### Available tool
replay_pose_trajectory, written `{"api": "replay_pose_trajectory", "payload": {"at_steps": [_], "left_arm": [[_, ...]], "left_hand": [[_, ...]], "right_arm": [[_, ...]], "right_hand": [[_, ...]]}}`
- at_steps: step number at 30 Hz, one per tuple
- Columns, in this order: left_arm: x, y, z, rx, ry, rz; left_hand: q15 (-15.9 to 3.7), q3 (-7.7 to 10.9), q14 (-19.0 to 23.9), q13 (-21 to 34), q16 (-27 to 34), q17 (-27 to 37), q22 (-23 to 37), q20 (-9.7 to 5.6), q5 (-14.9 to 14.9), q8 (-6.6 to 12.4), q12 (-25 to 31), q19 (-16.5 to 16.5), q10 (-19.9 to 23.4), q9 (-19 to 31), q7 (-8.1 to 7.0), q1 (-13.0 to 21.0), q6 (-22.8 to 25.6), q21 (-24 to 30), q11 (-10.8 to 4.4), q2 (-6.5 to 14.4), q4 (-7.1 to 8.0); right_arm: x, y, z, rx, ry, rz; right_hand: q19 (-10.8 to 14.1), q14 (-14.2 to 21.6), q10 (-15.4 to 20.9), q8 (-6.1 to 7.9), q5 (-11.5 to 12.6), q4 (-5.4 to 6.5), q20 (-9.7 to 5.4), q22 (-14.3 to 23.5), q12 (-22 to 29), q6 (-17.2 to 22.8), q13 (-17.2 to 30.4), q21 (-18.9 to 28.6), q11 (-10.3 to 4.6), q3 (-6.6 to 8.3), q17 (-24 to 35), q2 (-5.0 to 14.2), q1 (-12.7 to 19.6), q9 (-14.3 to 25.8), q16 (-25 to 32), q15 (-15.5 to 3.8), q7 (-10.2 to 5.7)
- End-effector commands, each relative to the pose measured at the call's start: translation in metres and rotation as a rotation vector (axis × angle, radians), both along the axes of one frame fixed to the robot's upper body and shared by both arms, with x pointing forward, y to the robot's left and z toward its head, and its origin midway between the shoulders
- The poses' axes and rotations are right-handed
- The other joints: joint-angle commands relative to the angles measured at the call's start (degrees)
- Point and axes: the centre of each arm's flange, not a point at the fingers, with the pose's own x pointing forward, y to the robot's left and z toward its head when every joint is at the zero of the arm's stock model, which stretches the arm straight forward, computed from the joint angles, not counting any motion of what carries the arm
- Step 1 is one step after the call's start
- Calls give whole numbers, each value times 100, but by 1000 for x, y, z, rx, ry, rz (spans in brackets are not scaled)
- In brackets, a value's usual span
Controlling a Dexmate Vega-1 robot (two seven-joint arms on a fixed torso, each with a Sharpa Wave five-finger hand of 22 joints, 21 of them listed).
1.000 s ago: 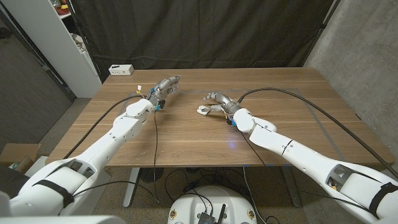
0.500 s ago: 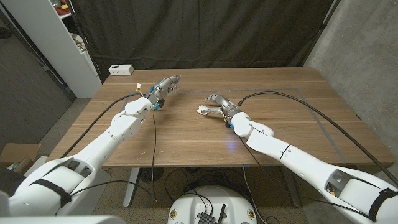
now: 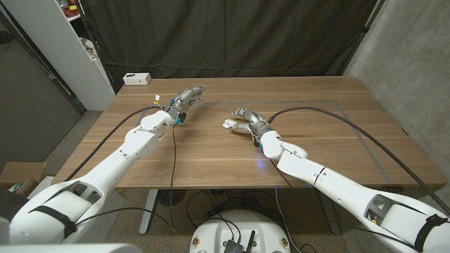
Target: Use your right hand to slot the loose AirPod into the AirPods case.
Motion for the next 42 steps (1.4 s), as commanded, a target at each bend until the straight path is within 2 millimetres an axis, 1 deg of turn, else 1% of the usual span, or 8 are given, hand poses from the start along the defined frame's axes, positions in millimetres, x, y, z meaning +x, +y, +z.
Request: {"api": "replay_pose_trajectory", "payload": {"at_steps": [1,8,18,22,29,30,33,42], "left_arm": [[-1,1,1,12,7,2],[-1,1,1,14,9,0],[-1,1,1,19,12,-1],[1,-1,2,24,15,-3],[3,-4,3,26,14,-12],[2,-4,3,28,13,-14],[2,-5,3,27,14,-12],[1,-10,2,29,20,-11]], "left_hand": [[-31,17,-2,16,14,7,21,-5,20,-10,14,25,53,29,-29,36,33,-12,25,8,-45],[-26,20,-3,16,13,6,21,-5,21,-15,15,28,59,30,-35,39,21,-11,25,12,-46],[-24,20,-3,17,12,7,21,-1,20,-12,12,25,55,30,-28,39,28,-13,11,11,-46],[-23,20,0,17,13,7,21,-6,20,-12,14,26,59,30,-25,39,29,-13,18,11,-45],[-24,21,-5,17,11,7,22,-5,19,-10,11,31,55,31,-23,39,36,-12,28,11,-45],[-28,21,-3,17,12,7,22,-5,19,-10,12,31,56,31,-25,39,35,-12,28,11,-44],[-27,22,0,17,13,7,22,-7,19,-11,12,30,58,31,-29,39,34,-12,27,11,-44],[-28,22,-1,18,12,7,22,-6,19,-13,13,32,63,32,-29,37,30,-12,24,11,-43]], "right_arm": [[3,2,-13,21,-19,-13],[5,0,-18,41,-24,-23],[8,-1,-24,55,-21,-39],[7,-2,-28,74,-28,-41],[7,-5,-30,94,-47,-41],[7,-5,-31,93,-48,-43],[8,-6,-31,99,-39,-41],[8,-8,-32,106,-14,-35]], "right_hand": [[24,59,66,53,42,-30,-53,1,63,51,22,20,-19,38,-3,-9,89,23,50,-460,53],[94,166,164,106,66,-46,-131,1,94,175,23,38,-111,66,-7,-14,155,27,76,-518,34],[135,273,268,128,85,-58,-149,0,123,235,22,39,-125,103,-13,-1,236,30,96,-576,32],[185,353,355,179,93,-60,-185,0,148,372,22,47,-146,121,-18,7,278,32,109,-622,13],[333,594,625,305,117,-75,-293,-1,216,725,21,64,-306,187,-27,34,436,46,142,-747,-15],[349,618,643,335,118,-74,-299,-1,215,795,22,63,-328,191,-29,29,450,56,141,-746,-57],[382,660,679,362,119,-67,-334,0,216,854,23,64,-333,193,-31,21,466,75,139,-753,-145],[429,768,831,453,115,-11,-350,0,241,1077,26,54,-352,199,-27,66,448,113,144,-772,-98]]}}
